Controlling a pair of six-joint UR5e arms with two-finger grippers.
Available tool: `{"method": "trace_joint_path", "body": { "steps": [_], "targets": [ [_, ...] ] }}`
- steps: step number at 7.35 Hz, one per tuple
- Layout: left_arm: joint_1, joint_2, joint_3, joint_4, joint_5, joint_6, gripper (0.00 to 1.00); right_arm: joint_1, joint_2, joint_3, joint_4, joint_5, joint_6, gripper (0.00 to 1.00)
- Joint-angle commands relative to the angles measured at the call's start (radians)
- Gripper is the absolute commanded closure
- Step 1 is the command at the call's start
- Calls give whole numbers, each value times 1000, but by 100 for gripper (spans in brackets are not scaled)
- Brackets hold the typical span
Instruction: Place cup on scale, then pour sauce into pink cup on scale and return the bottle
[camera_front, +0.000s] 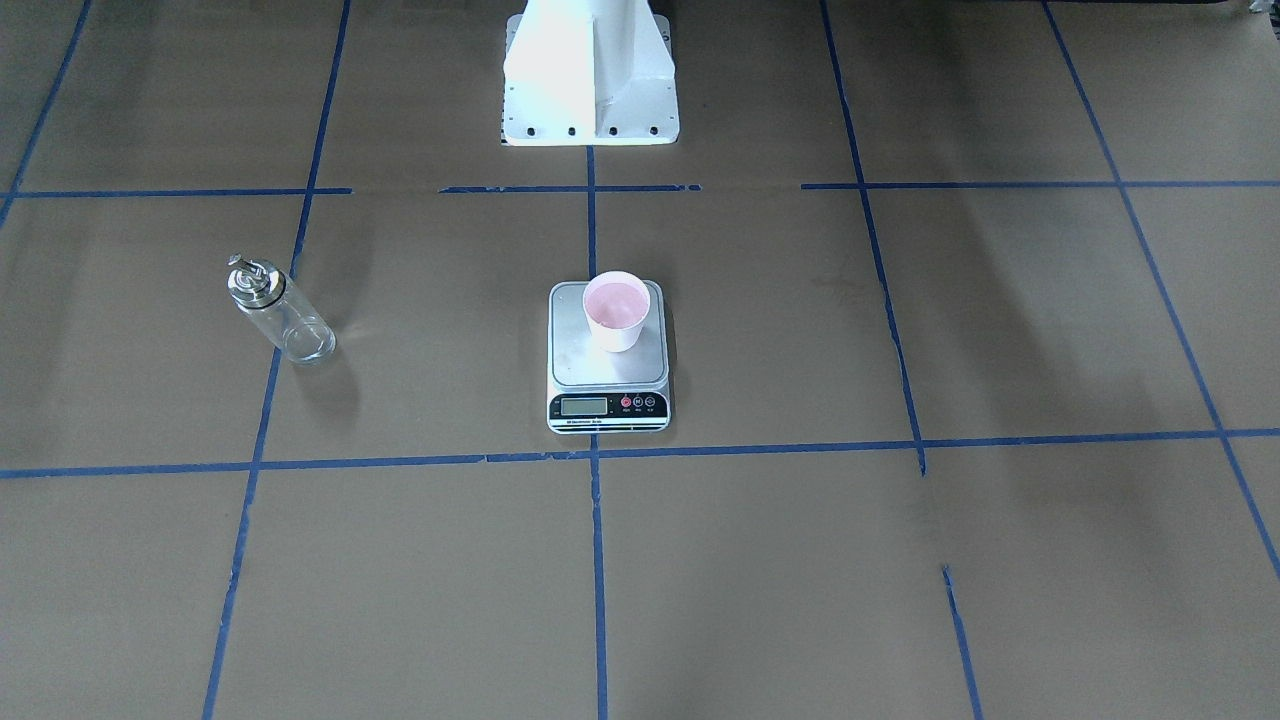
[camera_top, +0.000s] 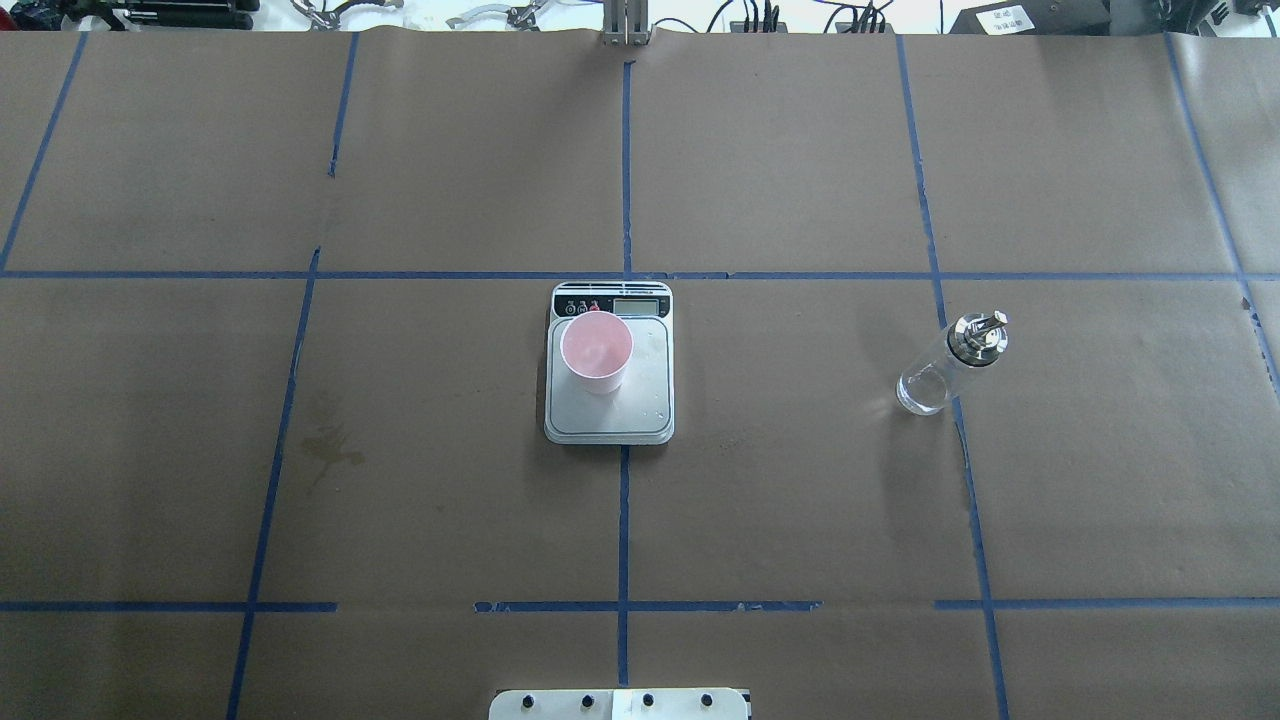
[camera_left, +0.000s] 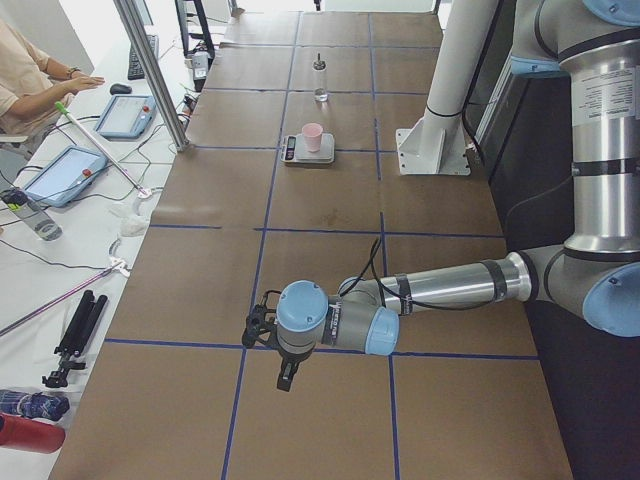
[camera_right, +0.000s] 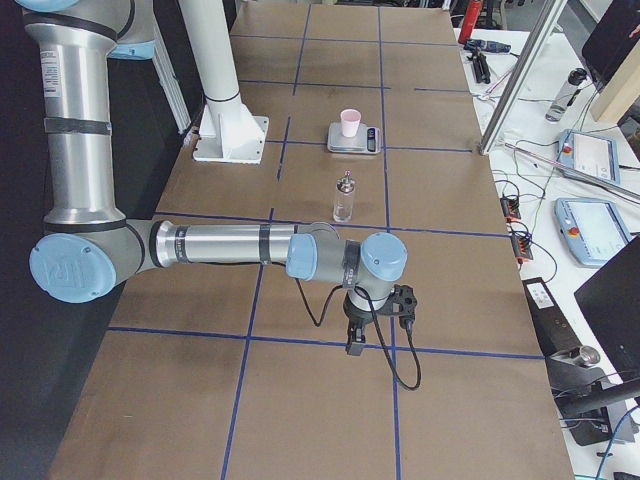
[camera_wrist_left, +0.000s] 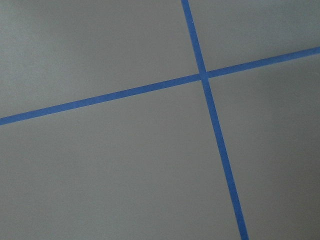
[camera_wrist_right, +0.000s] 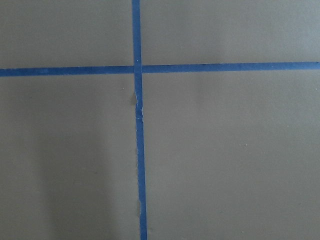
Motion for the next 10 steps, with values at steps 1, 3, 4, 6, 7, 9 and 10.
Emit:
{"method": "trace_joint_path", "body": {
  "steps": [1,3,4,6,7,9,10],
  "targets": [
    [0,0,0,0,0,-1,0,0,4,1,1,0,0,0],
    [0,0,0,0,0,-1,0,-2,-1,-13,1,-2,-2,0],
    [0,0,0,0,0,-1,0,-3,5,-28,15,-2,-2,0],
    [0,0,-1,0,0,-1,0,-3,-2,-79,82,-3,-6,0],
    [0,0,-3,0,0,-1,0,-3,-4,-84,110,-5,-5,0],
    [0,0,-3,0,0,-1,0,-3,-4,-87,116,-3,0,0],
    [0,0,-4,0,0,-1,0,-3,-5,-87,116,-2,-2,0]
  ]
}}
